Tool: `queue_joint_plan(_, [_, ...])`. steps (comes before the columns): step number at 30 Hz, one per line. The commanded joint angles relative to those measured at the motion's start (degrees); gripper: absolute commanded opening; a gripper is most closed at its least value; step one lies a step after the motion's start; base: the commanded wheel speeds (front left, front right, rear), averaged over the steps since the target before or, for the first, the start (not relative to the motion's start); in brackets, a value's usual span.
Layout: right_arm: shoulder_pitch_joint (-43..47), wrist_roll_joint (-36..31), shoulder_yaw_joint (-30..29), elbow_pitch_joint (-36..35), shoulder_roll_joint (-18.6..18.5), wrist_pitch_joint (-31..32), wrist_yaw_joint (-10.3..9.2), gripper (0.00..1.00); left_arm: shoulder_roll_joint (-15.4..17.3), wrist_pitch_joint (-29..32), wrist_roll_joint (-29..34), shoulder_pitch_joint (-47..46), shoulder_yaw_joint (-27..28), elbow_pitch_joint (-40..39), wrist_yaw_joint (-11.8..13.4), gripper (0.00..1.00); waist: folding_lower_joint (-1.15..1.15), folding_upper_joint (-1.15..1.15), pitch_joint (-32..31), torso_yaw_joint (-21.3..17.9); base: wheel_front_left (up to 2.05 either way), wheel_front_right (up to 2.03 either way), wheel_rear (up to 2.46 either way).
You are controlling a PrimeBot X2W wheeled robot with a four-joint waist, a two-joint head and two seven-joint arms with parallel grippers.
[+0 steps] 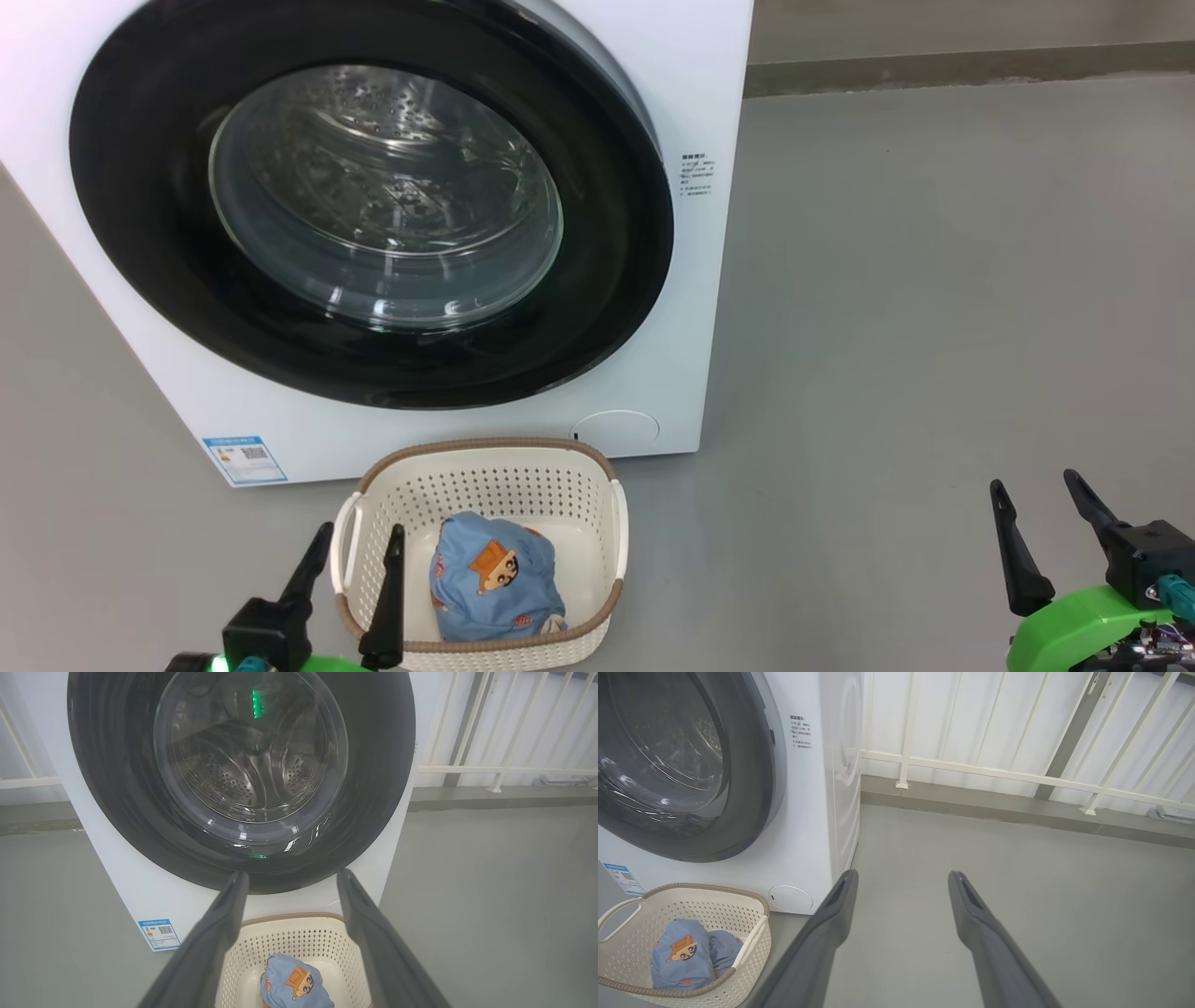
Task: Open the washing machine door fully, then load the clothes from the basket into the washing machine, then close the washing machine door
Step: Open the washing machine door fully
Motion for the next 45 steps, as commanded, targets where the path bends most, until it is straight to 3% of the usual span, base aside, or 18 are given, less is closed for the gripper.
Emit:
queue_joint_plan(1, [-1.48,0.14,0.91,-1.59,-0.85,-0.76,0.25,1.0,0.72,-0.78,0.59,-2.38,2.2,-1.36,0.18,1.0,0.0,0.0,0.05,0.01,0.0,0.0,0.0])
queue_joint_plan(18, [-3.04,2.91,-0.12,-1.95,-0.64,-1.07,0.25,1.0,0.47,-0.78,1.19,-3.26,2.32,-2.13,0.31,1.0,0.0,0.0,2.75,1.12,0.0,0.0,0.0])
queue_joint_plan(22, [-5.24,7.79,-1.51,-1.83,-0.26,-0.82,0.25,1.0,0.47,-0.78,1.18,-4.0,2.7,-2.9,0.21,1.0,0.0,0.0,4.75,1.34,0.0,0.0,0.0])
queue_joint_plan(27, [-10.14,21.4,-2.75,-0.09,0.41,0.53,0.25,1.0,0.13,-0.78,1.48,-5.09,3.17,-3.82,0.24,1.0,0.0,0.0,7.51,1.48,0.0,0.0,0.0])
queue_joint_plan(28, [-12.6,26.4,-2.94,0.52,-0.03,0.94,0.25,0.47,-0.12,-0.78,1.69,-5.65,3.3,-4.16,0.26,1.0,0.0,0.0,8.8,1.39,0.0,0.0,0.0])
queue_joint_plan(29, [-13.97,29.2,-3.21,1.09,-0.07,1.2,0.25,0.02,-0.29,-0.78,1.68,-5.98,3.29,-4.2,0.11,1.0,0.0,0.0,9.47,1.41,0.0,0.0,0.0])
queue_joint_plan(36, [-24.66,48.92,-4.38,6.23,-0.17,5.64,0.25,0.0,-0.93,-0.78,2.79,-9.1,2.87,-4.32,-0.74,1.0,0.0,0.0,13.87,1.91,0.0,0.0,0.0])
queue_joint_plan(45, [-37.47,71.54,-8.36,16.73,0.22,20.11,0.25,0.0,-2.35,-0.78,3.96,-11.96,2.49,-4.01,-1.67,1.0,0.0,0.0,17.2,3.9,0.0,0.0,0.0])
